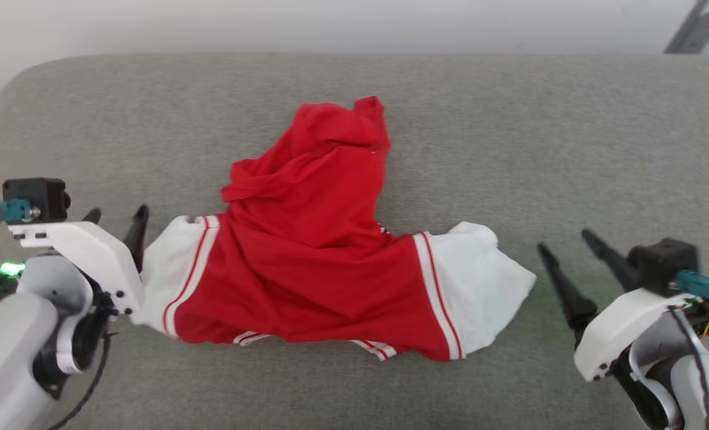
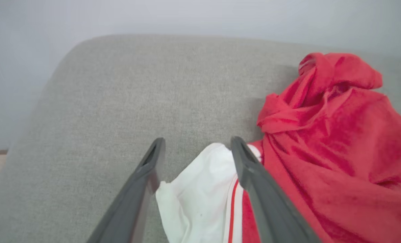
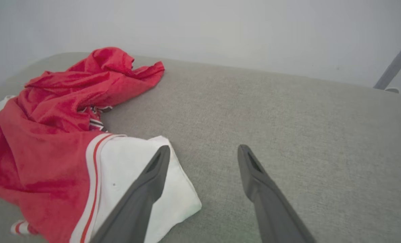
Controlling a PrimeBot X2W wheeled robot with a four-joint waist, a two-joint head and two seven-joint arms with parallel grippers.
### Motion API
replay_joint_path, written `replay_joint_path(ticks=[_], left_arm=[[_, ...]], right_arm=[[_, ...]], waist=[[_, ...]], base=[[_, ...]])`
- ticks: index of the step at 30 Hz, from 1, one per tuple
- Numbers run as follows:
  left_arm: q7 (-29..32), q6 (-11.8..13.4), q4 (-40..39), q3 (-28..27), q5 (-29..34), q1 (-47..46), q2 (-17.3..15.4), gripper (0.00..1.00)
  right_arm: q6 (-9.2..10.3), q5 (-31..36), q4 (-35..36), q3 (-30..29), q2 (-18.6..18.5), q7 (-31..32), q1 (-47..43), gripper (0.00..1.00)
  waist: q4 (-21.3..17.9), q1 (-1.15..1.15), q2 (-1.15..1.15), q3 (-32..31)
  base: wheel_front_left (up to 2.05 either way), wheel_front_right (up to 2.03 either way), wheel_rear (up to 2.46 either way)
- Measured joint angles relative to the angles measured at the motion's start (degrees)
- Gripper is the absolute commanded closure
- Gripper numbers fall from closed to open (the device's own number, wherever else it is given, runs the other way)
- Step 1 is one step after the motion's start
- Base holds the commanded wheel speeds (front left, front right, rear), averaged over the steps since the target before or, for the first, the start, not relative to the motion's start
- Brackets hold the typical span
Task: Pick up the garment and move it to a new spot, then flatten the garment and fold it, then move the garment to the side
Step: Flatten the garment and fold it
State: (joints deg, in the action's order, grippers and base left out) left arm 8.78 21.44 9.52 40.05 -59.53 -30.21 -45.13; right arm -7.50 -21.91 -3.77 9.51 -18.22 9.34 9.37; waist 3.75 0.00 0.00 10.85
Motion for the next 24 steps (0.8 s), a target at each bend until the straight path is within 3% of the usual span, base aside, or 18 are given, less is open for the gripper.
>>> replay_joint_path(ticks=[11,17,22,23,24], left_arm=[[-20.18,0.33,-8.91,-0.64,7.22,6.93,3.48,0.00],[-23.25,0.46,-10.12,-1.74,9.53,9.64,6.53,0.00],[-23.70,-1.00,-11.68,-5.49,14.10,12.57,10.79,0.00],[-23.71,-1.55,-12.01,-6.83,14.56,13.27,11.90,0.00],[-23.75,-2.20,-12.35,-7.94,15.60,14.23,13.05,0.00]], right_arm=[[0.00,-4.53,-9.24,9.48,-7.73,12.03,5.66,0.00],[0.00,-6.51,-14.41,14.34,-9.69,16.77,9.79,0.00],[0.01,-9.05,-19.22,19.65,-11.22,21.07,14.65,0.00],[0.01,-9.87,-19.89,20.92,-11.40,22.20,15.71,0.35],[0.02,-11.26,-20.37,22.34,-11.67,23.21,16.65,1.00]], waist=[[6.55,0.00,0.00,-0.43],[9.03,0.00,0.00,-0.01],[10.78,0.00,0.00,0.49],[10.98,0.00,0.00,0.57],[11.15,0.00,0.00,0.65]], base=[[0.00,0.00,0.00],[0.00,0.00,0.00],[0.00,0.00,0.00],[0.00,0.00,0.00],[0.00,0.00,0.00]])
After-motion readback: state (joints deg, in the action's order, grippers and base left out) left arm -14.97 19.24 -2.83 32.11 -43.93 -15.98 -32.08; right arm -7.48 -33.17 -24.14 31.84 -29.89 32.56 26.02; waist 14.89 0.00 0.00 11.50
